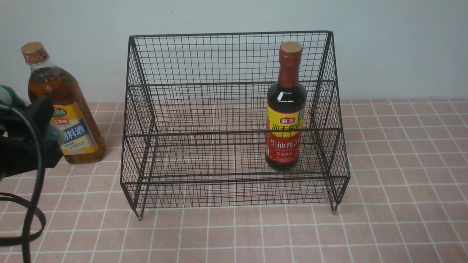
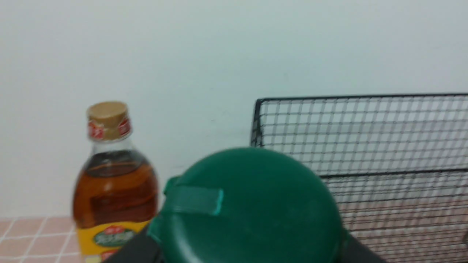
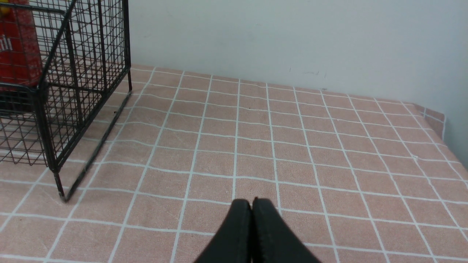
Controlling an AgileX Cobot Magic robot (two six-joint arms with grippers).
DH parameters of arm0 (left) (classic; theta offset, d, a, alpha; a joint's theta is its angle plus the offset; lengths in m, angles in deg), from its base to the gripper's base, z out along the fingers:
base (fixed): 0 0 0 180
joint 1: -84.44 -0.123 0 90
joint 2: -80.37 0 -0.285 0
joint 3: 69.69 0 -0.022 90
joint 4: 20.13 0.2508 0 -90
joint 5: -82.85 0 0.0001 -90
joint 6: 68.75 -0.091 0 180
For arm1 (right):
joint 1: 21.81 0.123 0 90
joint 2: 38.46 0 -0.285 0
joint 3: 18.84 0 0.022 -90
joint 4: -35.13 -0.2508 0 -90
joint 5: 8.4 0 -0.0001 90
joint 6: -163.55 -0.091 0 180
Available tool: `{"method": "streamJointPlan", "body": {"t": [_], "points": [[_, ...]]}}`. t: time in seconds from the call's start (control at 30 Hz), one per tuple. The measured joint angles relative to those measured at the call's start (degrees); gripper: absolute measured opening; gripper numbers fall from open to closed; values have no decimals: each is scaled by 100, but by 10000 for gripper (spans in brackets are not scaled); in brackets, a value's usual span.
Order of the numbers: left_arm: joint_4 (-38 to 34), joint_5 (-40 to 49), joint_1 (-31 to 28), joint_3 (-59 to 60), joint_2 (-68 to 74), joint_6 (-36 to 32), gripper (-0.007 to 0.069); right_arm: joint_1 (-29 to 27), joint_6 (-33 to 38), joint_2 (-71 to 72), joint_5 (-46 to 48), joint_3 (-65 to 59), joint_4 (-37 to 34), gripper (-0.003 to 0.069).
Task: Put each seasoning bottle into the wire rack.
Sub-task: Use the left arm to put the condiment bottle back on the shelf
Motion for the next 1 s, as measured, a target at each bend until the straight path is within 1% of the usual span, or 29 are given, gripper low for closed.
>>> {"method": "streamJointPlan", "body": {"t": [0.07,0.1,0.13,0.33,0.47,0.7,0.87,0.9,1.0], "points": [[174,0,389,-22,-39,211,311,0,0,0,0,0,0,-15],[255,0,688,-29,-39,292,311,0,0,0,0,0,0,-15],[271,0,773,-36,-39,325,311,0,0,0,0,0,0,-15],[306,81,1777,-255,13,332,311,0,0,0,0,0,0,-15],[308,89,1864,-603,267,96,311,0,0,0,0,0,0,-15],[308,42,1864,-732,1185,14,311,0,0,0,0,0,0,-15],[284,-517,1864,-731,2115,14,311,0,0,0,0,0,0,-15],[170,-752,1866,-731,2363,-13,311,0,0,0,0,0,0,-15],[-91,-1048,1876,-731,2629,-154,311,0,0,0,0,0,0,-15]]}}
